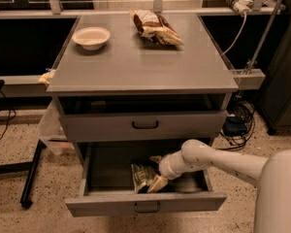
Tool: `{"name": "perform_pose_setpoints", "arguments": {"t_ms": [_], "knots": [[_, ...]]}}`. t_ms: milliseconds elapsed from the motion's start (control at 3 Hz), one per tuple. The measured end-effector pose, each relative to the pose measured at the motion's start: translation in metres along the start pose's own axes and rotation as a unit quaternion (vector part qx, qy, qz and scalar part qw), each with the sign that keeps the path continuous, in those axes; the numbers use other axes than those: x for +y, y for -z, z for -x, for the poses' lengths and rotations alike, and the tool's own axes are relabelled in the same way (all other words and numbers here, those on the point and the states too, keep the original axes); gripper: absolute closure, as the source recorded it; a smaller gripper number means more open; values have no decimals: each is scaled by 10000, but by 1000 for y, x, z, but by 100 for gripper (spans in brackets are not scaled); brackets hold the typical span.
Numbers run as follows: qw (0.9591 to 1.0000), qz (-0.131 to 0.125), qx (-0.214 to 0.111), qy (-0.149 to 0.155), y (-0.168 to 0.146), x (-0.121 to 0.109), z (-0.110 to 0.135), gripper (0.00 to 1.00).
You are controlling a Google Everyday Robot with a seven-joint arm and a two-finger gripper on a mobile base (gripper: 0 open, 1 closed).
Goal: Pick green jalapeno chip bag from middle drawer and place on counter
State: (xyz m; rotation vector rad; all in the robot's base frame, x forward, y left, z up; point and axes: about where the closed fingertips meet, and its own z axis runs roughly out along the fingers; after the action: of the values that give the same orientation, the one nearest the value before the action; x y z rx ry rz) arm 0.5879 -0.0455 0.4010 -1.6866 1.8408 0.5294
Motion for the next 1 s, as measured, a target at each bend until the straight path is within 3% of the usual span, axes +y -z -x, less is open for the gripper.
{"name": "perform_pose_setpoints", "arguments": {"t_ms": [333, 1000], "knots": [[9998, 166, 65, -89, -10, 9, -11, 24], [9999, 92, 68, -64, -7, 11, -15, 65]]}}
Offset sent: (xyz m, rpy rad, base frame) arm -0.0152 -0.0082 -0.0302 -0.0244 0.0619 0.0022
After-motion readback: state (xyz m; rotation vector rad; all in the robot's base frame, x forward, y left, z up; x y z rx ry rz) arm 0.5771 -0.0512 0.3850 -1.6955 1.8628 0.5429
